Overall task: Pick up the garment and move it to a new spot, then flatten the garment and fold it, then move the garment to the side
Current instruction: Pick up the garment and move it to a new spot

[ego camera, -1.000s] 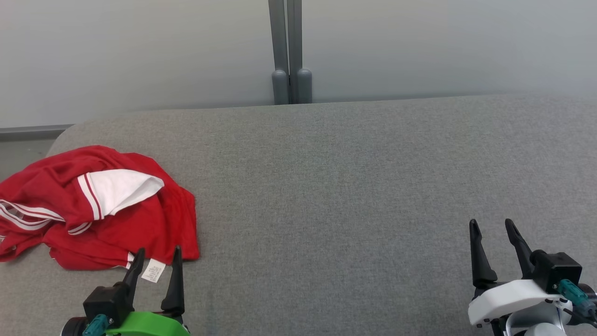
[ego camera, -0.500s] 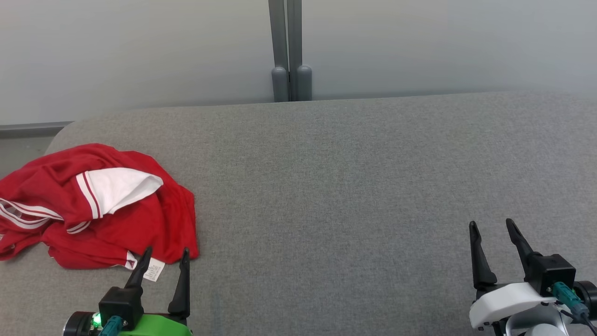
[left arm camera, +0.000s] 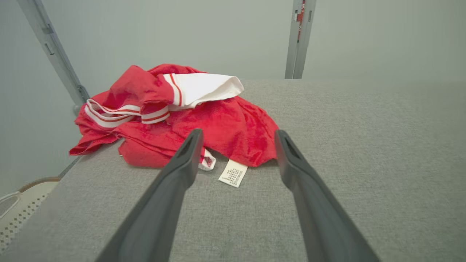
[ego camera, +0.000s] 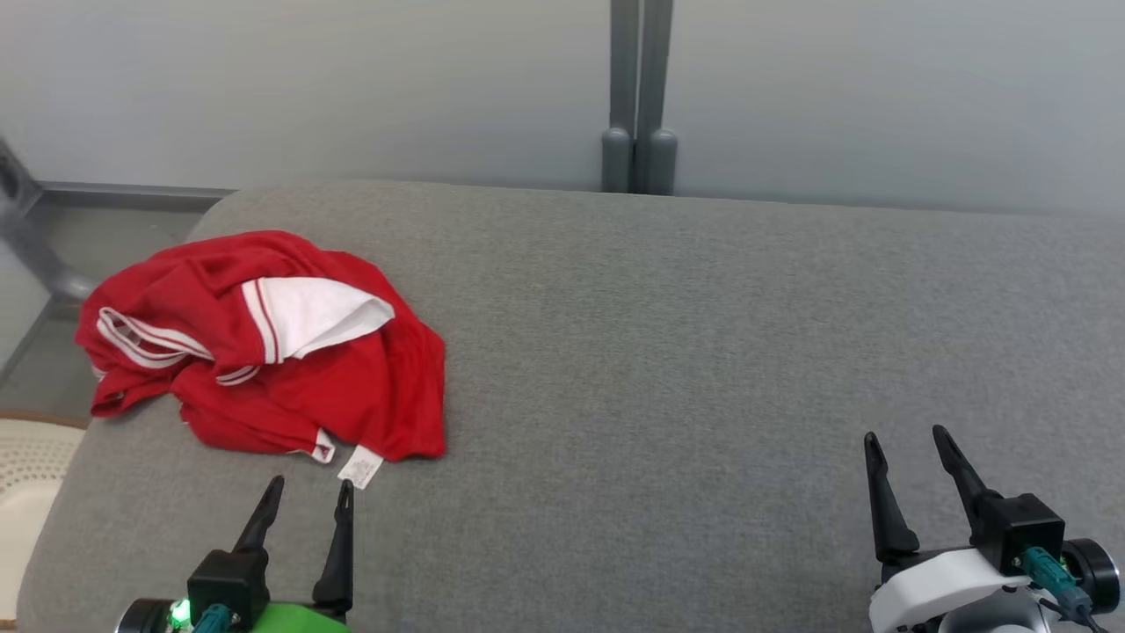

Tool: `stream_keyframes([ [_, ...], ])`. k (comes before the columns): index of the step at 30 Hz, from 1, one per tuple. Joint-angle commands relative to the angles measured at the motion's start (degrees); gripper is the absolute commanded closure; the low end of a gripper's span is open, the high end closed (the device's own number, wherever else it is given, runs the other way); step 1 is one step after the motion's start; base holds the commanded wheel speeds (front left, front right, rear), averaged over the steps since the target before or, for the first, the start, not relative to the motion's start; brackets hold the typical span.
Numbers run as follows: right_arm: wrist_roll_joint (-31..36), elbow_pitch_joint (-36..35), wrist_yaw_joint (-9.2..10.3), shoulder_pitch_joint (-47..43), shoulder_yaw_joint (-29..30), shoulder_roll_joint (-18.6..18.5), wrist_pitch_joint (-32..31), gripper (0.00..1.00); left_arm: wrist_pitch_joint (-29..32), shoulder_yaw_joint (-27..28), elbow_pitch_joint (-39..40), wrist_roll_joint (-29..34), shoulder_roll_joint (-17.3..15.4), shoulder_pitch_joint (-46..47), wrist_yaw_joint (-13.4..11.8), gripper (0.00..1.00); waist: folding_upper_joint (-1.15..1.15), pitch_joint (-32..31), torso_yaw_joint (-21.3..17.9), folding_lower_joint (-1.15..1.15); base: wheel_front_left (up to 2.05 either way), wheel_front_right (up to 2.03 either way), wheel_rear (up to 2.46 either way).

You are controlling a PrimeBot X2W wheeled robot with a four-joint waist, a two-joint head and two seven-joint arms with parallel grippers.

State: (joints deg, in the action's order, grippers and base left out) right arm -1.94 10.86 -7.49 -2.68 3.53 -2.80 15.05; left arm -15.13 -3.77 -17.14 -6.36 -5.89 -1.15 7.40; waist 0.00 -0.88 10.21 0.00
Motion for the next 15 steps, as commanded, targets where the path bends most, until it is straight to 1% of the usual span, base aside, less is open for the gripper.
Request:
stream_keyframes([
  [1,-0.3,0.0,0.0,0.1,-0.6,-0.2,0.2,0.0,0.0,0.7,-0.3,-0.1,-0.4,-1.3,0.1,0.0,0.0,-1.2,7.3,0.0,0.0,0.0,0.0],
  [4,-0.6,0.2,0.0,0.4,-1.6,-0.2,0.2,0.0,0.0,1.5,-0.4,-0.3,-0.8,-2.3,0.1,0.0,0.0,-1.6,11.6,0.0,0.0,0.0,0.0],
  [7,-0.6,0.5,0.0,0.7,-2.6,-0.2,0.2,0.0,0.0,2.8,-0.2,-0.5,-1.0,-3.2,0.1,0.0,0.0,-1.9,14.7,0.0,0.0,0.0,0.0],
  [12,-0.4,0.5,0.0,0.6,-3.1,-0.2,0.2,0.0,0.0,4.4,0.3,-1.3,-0.5,-3.0,0.1,0.0,0.0,-1.8,16.9,0.0,0.0,0.0,0.0],
  [15,0.0,-0.1,0.0,1.2,-3.1,-0.2,0.2,0.0,0.0,3.6,0.0,-1.9,0.2,0.4,0.1,0.0,0.0,-0.2,17.0,0.0,0.0,0.0,0.0],
])
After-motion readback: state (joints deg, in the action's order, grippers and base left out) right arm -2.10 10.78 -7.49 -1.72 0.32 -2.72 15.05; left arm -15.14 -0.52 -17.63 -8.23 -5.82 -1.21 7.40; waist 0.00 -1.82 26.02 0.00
